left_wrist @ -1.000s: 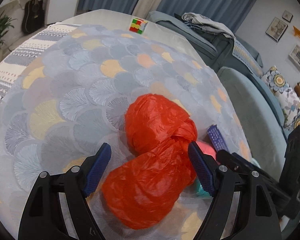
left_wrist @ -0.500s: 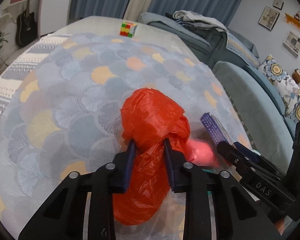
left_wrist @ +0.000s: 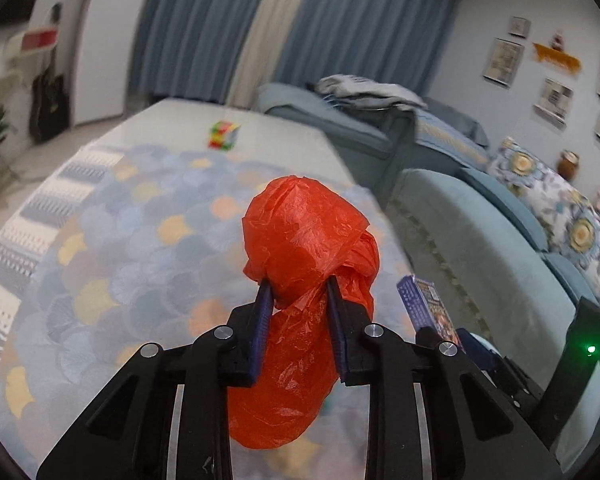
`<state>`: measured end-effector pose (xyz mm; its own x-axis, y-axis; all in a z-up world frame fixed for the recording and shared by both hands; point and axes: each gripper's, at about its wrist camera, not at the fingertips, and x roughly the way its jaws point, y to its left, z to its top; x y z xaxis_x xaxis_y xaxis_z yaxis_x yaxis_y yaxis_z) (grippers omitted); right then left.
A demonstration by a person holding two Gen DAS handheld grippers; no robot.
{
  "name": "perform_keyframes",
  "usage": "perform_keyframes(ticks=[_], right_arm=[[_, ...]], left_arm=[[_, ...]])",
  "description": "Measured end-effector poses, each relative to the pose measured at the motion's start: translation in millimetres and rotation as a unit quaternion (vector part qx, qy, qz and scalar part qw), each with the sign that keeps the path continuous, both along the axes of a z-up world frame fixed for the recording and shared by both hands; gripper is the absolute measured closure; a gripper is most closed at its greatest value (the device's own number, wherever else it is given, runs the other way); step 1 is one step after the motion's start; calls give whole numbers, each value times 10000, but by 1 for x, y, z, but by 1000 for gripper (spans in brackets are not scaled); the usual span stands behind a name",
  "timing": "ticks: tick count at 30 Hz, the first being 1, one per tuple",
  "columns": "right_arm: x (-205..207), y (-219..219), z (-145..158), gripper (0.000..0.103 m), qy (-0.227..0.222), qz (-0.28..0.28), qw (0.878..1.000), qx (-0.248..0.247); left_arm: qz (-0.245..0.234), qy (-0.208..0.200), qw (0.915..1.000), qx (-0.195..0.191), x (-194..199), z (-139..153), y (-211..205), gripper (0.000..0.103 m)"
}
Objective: Collect trash
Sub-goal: 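Carry the bag and card box over the light-blue basket and open both grippers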
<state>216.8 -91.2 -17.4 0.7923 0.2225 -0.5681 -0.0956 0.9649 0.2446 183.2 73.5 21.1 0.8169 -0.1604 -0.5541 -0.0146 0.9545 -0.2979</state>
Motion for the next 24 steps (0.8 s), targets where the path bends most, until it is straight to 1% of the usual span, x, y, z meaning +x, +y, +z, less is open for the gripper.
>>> perform_keyframes(ticks=[3,5,7,11,14,17,18,21,24], right_arm=[[-22,-36,22,44,-185,-370,9990,-162],[-30,-61,30,44,-61,-650,9972,-354],[-37,-90,35,44,151,-953,9942,-483],[-56,-139,42,44,286,-1485,9864,-646],[-66,-173,42,44,486,-1782,9808,-622],[-72,-200,33,44,734,-2007,9754,-538],[-74,-208,30,44,838,-2089,9730,-506],[-81,-229,16,44,1070,-2234,9682,-361],[-81,-240,0,44,1275,-2300,9645,-242]], left_arm=[[-361,-252,9987,238,-15,19,-43,78],[-548,-363,9969,442,-23,30,-72,78],[-638,-422,9942,757,-28,39,-101,78],[-1012,-483,9913,694,-32,51,-140,78],[-1240,-499,9891,624,-32,56,-166,78],[-1492,-430,9864,538,-31,52,-188,78],[-1603,-350,9851,506,-30,48,-196,78],[-1839,-122,9818,463,-23,31,-214,78],[-2115,181,9764,407,-16,8,-228,78]])
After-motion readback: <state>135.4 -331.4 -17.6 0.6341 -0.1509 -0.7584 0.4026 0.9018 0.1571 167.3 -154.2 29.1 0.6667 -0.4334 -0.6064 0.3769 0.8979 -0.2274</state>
